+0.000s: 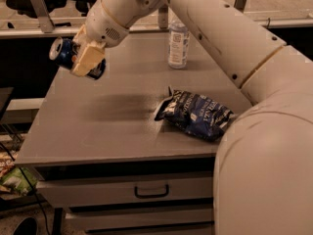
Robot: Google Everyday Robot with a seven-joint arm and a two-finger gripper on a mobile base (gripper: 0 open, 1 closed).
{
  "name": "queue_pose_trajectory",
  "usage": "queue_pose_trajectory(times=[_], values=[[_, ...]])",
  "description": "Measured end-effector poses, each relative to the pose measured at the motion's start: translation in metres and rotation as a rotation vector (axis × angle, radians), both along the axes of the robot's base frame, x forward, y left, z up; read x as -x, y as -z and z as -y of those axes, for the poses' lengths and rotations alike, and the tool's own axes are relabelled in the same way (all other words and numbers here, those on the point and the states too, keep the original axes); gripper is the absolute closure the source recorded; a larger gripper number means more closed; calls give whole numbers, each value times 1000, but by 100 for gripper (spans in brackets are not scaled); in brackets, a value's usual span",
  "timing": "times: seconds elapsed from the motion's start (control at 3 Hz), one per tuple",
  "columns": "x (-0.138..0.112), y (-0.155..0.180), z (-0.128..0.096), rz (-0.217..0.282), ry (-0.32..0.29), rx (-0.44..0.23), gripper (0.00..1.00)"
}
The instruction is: Place pepsi can upright
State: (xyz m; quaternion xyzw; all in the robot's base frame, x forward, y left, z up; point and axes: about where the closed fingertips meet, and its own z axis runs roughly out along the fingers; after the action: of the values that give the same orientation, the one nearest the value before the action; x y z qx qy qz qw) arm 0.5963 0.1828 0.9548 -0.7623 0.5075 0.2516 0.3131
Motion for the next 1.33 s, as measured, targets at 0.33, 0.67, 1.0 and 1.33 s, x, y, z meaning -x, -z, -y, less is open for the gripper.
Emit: queue_pose_trajectory(times=[0.33,0.67,1.0,1.33], values=[[-2,10,-3,-61,83,-97,100],[-9,22,-11,-87,142,-166,100],[-13,32,-21,-113,177,-242,100],[-17,38,-27,-142,186,-301,100]])
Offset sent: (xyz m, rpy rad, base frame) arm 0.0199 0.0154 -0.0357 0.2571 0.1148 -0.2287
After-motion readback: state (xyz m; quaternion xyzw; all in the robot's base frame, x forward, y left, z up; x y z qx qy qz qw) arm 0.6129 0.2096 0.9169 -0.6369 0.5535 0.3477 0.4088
